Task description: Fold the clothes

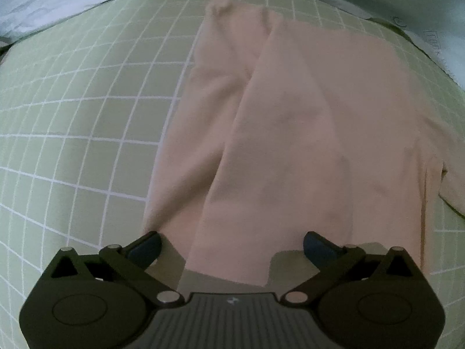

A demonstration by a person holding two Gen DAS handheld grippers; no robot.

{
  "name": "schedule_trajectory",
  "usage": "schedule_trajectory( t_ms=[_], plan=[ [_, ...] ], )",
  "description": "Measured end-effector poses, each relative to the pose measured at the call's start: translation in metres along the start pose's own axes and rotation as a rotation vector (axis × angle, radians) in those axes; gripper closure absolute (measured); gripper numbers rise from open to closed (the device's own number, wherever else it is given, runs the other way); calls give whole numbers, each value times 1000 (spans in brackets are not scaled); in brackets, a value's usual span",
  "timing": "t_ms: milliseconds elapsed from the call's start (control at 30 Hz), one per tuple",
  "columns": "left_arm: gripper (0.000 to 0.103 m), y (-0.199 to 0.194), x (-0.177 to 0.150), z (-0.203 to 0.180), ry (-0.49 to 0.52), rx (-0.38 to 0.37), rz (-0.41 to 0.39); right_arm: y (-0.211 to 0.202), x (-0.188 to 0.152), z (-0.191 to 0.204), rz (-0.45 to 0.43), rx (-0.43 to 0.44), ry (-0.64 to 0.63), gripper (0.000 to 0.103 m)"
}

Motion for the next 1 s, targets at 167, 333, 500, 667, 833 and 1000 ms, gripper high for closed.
schedule_trajectory(
  t_ms=[167, 333, 500, 667, 833, 1000],
  plan=[
    [0, -4, -1, 6, -52, -54, 17, -2, -4, 43, 13, 149, -52, 87],
    [0, -9, -7, 16, -109, -97, 23, -5, -8, 113, 32, 328, -150, 88],
    [0, -20, -11, 20, -137, -111, -7, -19, -24, 199, 99, 598, -279, 86],
    [0, -29, -5, 29, -144, -114, -45, -24, -43, 227, 179, 671, -290, 27],
    [0, -47, -12, 27, -105, -125, -98, -37, -40, 191, 123, 568, -248, 2],
    [0, -58, -3, -1, -30, -199, -144, -38, -40, 134, 104, 388, -164, 1]
  ],
)
Point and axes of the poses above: each gripper's, at about its wrist camera, not at the fingertips, and y roughly the way its jaws point, z to its left, x to its top, the point moved 4 cm from there along y, roughly the way its jaws point, and after that the axes turned 13 degrees about x, right-handed, at the moved point
